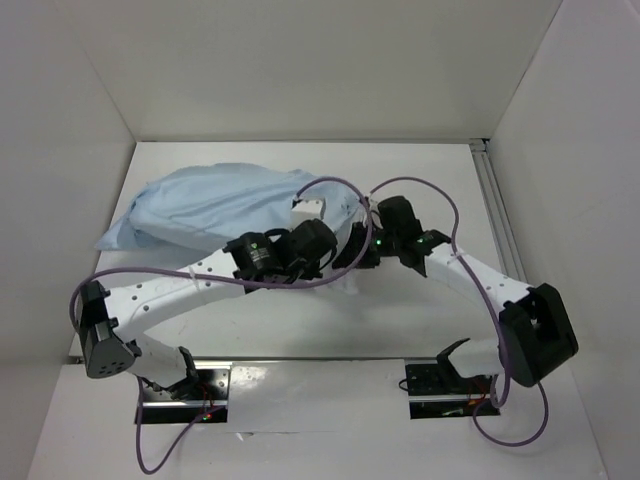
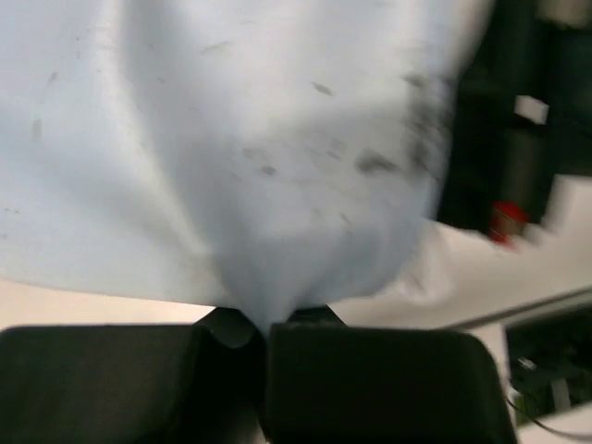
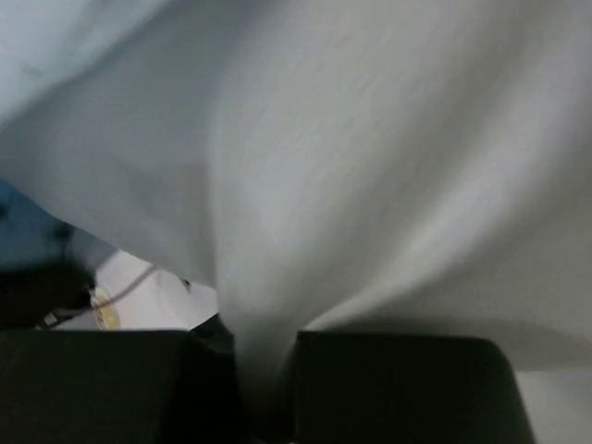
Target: Put the pillow into the pillowcase
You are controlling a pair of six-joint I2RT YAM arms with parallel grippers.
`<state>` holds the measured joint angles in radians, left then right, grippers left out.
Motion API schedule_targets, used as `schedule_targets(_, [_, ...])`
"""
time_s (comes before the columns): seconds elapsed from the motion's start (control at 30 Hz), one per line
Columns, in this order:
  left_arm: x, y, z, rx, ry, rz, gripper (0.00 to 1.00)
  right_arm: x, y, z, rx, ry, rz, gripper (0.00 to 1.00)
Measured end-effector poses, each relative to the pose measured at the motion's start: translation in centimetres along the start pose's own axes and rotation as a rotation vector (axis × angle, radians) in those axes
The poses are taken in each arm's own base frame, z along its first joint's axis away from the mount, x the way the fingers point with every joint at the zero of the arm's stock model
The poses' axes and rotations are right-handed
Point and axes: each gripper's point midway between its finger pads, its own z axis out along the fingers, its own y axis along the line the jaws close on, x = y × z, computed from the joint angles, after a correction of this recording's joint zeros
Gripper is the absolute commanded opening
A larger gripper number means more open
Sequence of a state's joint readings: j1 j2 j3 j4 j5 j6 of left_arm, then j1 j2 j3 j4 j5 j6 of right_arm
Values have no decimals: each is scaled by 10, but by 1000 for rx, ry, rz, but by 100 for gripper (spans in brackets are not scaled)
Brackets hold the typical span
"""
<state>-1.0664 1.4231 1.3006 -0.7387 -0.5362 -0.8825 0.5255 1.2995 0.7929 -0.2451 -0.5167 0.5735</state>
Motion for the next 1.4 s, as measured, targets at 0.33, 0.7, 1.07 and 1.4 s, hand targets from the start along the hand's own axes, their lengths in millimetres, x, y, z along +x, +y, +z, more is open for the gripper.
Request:
schedule_targets(0.33, [-148, -79, -116, 380, -242, 44, 0, -138, 53, -61, -230, -310, -16, 0])
schedule_targets(0.7, [-157, -94, -183, 575, -239, 99, 0, -42, 93, -163, -195, -381, -135, 0])
schedule_targets(1.07, [-206, -107, 35, 509, -11, 2, 38, -38, 52, -132, -105, -336, 184, 0])
schedule_targets(1.4, [-203, -76, 108, 411, -41, 72, 93, -120, -103, -96, 135, -497, 581, 91])
